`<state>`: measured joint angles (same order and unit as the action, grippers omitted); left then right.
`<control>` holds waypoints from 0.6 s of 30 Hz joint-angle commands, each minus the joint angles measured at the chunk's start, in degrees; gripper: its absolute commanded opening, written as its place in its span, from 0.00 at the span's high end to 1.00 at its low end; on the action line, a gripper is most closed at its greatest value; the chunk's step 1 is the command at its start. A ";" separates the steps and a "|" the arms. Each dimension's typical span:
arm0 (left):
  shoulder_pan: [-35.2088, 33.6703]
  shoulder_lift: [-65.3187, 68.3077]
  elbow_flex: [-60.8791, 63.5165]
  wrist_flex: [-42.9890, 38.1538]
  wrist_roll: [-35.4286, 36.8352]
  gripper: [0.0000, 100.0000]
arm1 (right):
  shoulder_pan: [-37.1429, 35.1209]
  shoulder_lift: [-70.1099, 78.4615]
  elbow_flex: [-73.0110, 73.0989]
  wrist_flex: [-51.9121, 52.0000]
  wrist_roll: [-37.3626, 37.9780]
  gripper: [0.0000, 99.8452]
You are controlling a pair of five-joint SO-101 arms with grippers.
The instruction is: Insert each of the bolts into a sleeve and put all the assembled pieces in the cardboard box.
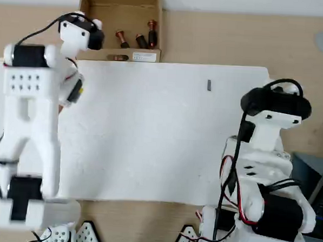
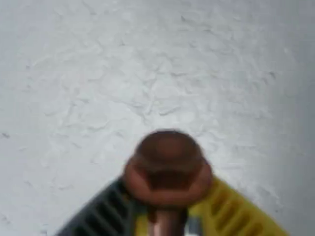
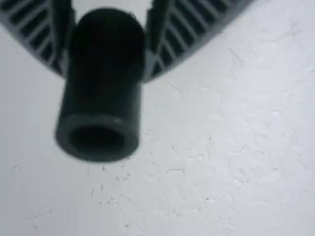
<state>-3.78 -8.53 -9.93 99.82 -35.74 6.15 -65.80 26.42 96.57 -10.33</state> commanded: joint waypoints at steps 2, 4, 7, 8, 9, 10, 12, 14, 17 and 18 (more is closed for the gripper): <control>5.89 -15.34 7.65 -0.18 8.62 1.00 | 0.31 -0.04 -2.86 -1.49 0.79 0.99; 7.47 -20.09 11.60 -3.52 13.27 1.00 | 0.31 0.13 -1.89 -2.99 0.79 0.99; 7.65 -26.59 18.64 -11.96 19.78 1.00 | -0.22 -0.13 2.77 -7.47 0.79 0.99; 7.56 -28.53 21.54 -15.21 21.80 1.00 | -1.27 -0.22 4.44 -8.97 0.79 0.99; 7.56 -30.29 24.53 -18.64 23.74 1.00 | -2.51 -0.22 5.93 -10.37 0.62 0.99; 7.56 -31.96 27.60 -21.80 25.58 1.00 | -4.00 -0.22 7.25 -11.69 0.44 0.99; 7.47 -35.12 33.58 -26.90 29.10 1.00 | -7.25 -0.22 9.63 -14.68 0.35 0.99; 7.47 -38.29 38.86 -31.12 32.70 1.00 | -10.24 -0.22 11.74 -17.76 0.35 0.99; 7.47 -43.21 45.45 -36.92 38.24 1.00 | -14.29 -0.22 14.29 -22.33 0.35 0.99; 7.47 -44.88 47.38 -38.51 39.91 1.00 | -15.60 -0.22 14.99 -23.74 0.35 0.99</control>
<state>3.25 -48.18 33.41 66.77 0.04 -5.89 -65.80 40.40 77.49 -10.07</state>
